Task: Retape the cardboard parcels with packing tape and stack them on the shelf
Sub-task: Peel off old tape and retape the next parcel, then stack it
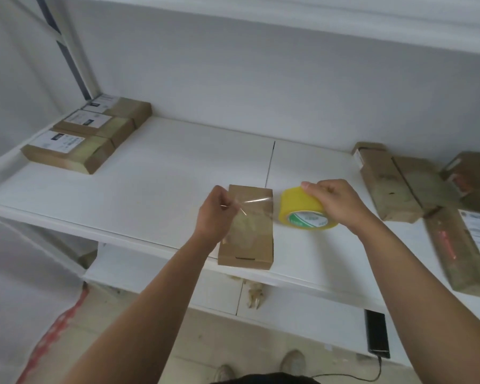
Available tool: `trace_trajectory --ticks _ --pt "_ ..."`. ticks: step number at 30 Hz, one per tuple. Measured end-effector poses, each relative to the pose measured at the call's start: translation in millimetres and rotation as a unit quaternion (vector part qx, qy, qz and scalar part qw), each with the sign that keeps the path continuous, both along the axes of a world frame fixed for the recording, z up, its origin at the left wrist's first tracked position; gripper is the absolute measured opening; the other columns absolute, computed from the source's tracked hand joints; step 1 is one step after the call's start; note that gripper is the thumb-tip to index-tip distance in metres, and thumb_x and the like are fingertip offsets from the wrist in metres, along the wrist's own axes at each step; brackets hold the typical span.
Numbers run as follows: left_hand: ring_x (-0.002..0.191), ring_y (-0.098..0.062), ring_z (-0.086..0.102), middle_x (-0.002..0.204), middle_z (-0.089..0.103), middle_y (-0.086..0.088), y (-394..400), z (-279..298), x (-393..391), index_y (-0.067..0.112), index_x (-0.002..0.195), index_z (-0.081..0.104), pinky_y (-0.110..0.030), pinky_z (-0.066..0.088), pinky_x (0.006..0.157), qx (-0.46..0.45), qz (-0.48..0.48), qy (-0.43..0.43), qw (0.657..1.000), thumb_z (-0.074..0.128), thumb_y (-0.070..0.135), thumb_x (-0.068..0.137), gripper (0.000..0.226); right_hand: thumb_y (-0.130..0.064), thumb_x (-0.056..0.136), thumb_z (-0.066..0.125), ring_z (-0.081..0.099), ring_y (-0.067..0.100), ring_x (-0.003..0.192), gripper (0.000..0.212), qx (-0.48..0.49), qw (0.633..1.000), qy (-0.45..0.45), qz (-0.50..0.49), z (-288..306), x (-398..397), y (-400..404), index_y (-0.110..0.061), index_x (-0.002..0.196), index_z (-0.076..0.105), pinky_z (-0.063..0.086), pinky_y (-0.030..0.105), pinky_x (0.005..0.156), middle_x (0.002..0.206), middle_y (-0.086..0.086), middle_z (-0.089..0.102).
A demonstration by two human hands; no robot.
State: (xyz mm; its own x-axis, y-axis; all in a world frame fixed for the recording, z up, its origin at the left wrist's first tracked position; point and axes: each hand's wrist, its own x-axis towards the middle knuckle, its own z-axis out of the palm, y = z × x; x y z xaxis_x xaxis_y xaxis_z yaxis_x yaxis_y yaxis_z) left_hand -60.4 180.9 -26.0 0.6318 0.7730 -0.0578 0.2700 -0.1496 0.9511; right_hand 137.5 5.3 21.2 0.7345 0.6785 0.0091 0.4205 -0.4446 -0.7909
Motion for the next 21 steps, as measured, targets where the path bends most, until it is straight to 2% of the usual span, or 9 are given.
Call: trace_trajectory --ticks 3,7,9,13,17,21 --pt "0.073 -0.014 0.059 0.085 0.066 0.006 0 -3 2 0.027 0.075 0.056 -0.034 0.049 0.073 0.022 -0.041 0.012 0.999 0.060 0.008 0.088 0.023 -0.069 0.075 0.062 0.038 0.016 0.056 0.061 -0.010 1.000 0.018 -0.004 0 6 -2 -0.013 0.057 0.044 0.028 0.034 0.061 0.059 0.002 0.033" --pt "0.088 -0.009 0.064 0.103 0.070 0.012 -1 -10 1 0.027 0.102 0.074 -0.017 0.048 0.079 0.065 -0.075 0.052 0.994 0.059 0.014 0.095 0.020 -0.057 0.086 0.066 0.042 0.017 0.056 0.052 -0.041 0.999 0.030 0.000 -3 9 -4 -0.017 0.060 0.048 0.031 0.033 0.062 0.058 0.003 0.038" --pt "0.088 -0.008 0.062 0.104 0.068 0.012 -1 -13 0 0.024 0.112 0.073 -0.017 0.047 0.081 0.082 -0.075 0.074 0.991 0.059 0.019 0.097 0.021 -0.058 0.086 0.066 0.044 0.018 0.057 0.051 -0.056 0.998 0.033 0.008 -6 8 -4 -0.017 0.061 0.049 0.031 0.033 0.063 0.060 0.004 0.039" --pt "0.086 -0.007 0.060 0.107 0.068 0.009 -3 -20 -1 0.023 0.115 0.071 -0.019 0.043 0.084 0.093 -0.069 0.119 0.986 0.058 0.021 0.096 0.022 -0.066 0.078 0.063 0.044 0.018 0.057 0.054 -0.071 0.997 0.034 0.019 -9 5 -3 -0.017 0.061 0.049 0.032 0.033 0.062 0.061 0.005 0.039" --pt "0.095 -0.009 0.058 0.110 0.068 0.006 -7 -26 3 0.020 0.118 0.068 -0.014 0.037 0.081 0.101 -0.081 0.146 0.981 0.055 0.016 0.096 0.026 -0.063 0.085 0.064 0.042 0.018 0.056 0.059 -0.107 0.994 -0.012 0.010 -13 4 -1 -0.020 0.054 0.038 0.031 0.034 0.061 0.057 0.000 0.037" --pt "0.097 -0.007 0.053 0.121 0.066 0.001 -9 -29 9 0.016 0.124 0.064 -0.012 0.034 0.082 0.122 -0.085 0.162 0.976 0.053 0.013 0.098 0.029 -0.061 0.087 0.062 0.044 0.020 0.058 0.058 -0.135 0.990 -0.032 0.012 -12 2 2 -0.016 0.057 0.041 0.031 0.034 0.061 0.060 0.003 0.040"
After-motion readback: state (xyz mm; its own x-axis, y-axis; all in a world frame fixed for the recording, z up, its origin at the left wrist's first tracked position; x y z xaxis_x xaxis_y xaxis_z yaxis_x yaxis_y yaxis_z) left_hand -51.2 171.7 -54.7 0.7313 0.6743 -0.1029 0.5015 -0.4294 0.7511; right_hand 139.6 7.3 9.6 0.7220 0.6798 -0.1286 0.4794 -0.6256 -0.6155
